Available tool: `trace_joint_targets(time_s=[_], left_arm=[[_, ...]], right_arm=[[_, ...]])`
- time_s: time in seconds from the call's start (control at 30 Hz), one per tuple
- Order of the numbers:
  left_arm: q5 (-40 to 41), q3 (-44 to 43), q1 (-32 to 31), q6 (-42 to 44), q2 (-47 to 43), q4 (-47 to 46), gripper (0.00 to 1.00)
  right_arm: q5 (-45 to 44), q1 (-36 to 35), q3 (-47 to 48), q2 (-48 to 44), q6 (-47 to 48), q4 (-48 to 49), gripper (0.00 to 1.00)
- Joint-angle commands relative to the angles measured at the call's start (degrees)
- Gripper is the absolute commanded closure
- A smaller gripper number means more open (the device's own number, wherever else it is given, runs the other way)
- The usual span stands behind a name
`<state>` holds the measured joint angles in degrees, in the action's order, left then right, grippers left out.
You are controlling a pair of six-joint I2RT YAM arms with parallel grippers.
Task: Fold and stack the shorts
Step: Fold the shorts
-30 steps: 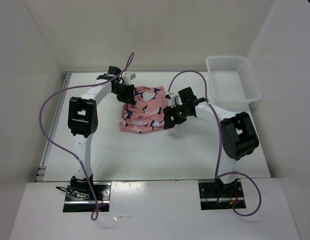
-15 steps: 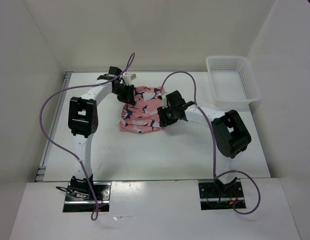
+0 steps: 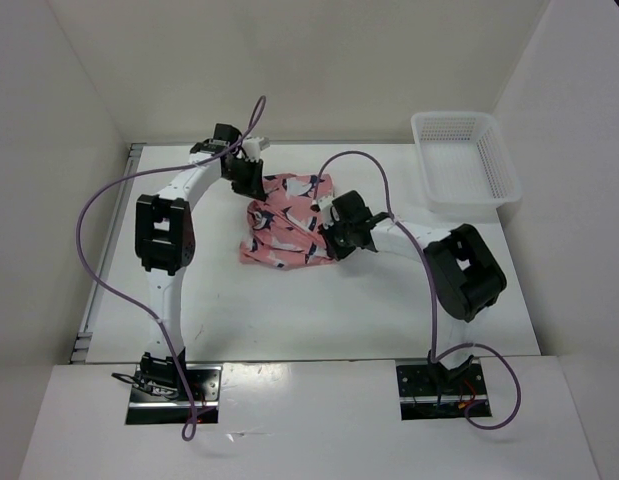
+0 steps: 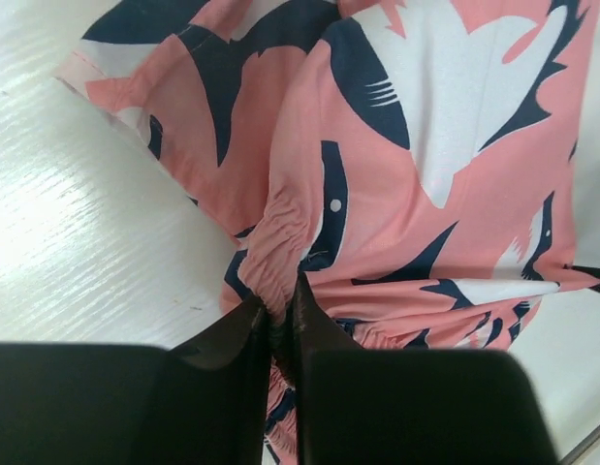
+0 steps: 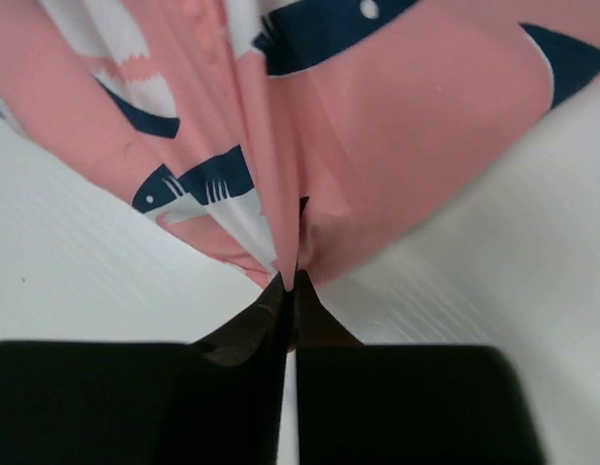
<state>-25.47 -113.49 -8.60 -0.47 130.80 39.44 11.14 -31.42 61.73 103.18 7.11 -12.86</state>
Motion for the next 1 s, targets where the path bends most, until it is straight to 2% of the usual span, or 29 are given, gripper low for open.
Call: trace_joint_targets(time_s=[0.0, 0.03, 0.13, 0.17, 0.23, 0.3, 0.33, 0.43, 0.53, 0.57, 0.7, 0.8, 0.83, 0.97], left_arm=[[-1.7, -3.1, 1.7, 0.5, 0.3, -0.2, 0.80], [-4.7, -2.2, 1.7, 0.5, 0.3, -0.2, 0.62], [-4.8, 0.5, 0.5, 0.5, -0.8, -0.8, 0.44], [-4.8, 1.2, 0.5, 0.5, -1.3, -0.8, 0.33], [-4.1, 2.0, 0.5, 0.5, -2.7, -0.8, 0.18], [-3.5, 2.0, 1.1, 0.5, -4.7, -0.8, 0.04], [-4.6, 2.0, 2.3, 0.5, -5.9, -0.8, 0.02], [-5.7, 4.3, 3.0, 0.5, -12.1, -0.8, 0.02], [-5.7, 8.6, 3.0, 0.5, -16.5, 1.8, 0.06], [-6.3, 9.5, 3.0, 0.5, -16.5, 2.8, 0.13], [-7.0, 16.4, 2.4, 0.5, -16.5, 4.7, 0.35], [-7.0, 20.1, 1.0, 0.5, -16.5, 4.1, 0.35], [-7.0, 20.8, 0.3, 0.5, -16.5, 3.5, 0.25], [-5.6, 21.3, -0.3, 0.5, -15.2, 3.0, 0.10]], right_arm=[[3.9, -1.8, -1.7, -3.3, 4.8, -3.0, 0.87], [4.4, -1.8, -0.7, -3.3, 4.8, -3.5, 0.75], [3.6, -1.8, 3.6, -3.3, 4.8, -3.5, 0.46], [3.0, -1.8, 4.9, -3.3, 5.7, -3.5, 0.41], [3.0, -1.8, 9.4, -3.3, 7.0, -4.9, 0.35], [6.2, -0.8, 14.6, -2.8, 7.6, -7.4, 0.32], [11.2, 1.3, 16.6, -2.8, 6.9, -8.4, 0.30], [19.2, 6.4, 22.5, -2.8, 0.7, -9.6, 0.27], [15.5, 7.9, 24.2, -0.3, -5.4, -5.1, 0.25], [12.3, 7.9, 24.9, 1.0, -6.4, -4.0, 0.25], [8.7, 11.3, 29.9, 9.7, -12.4, -0.5, 0.25], [7.4, 12.3, 36.5, 17.0, -12.4, -0.5, 0.24], [6.9, 12.9, 38.3, 20.1, -12.4, -0.5, 0.24], [5.7, 13.4, 46.1, 25.7, -13.2, 0.7, 0.24]])
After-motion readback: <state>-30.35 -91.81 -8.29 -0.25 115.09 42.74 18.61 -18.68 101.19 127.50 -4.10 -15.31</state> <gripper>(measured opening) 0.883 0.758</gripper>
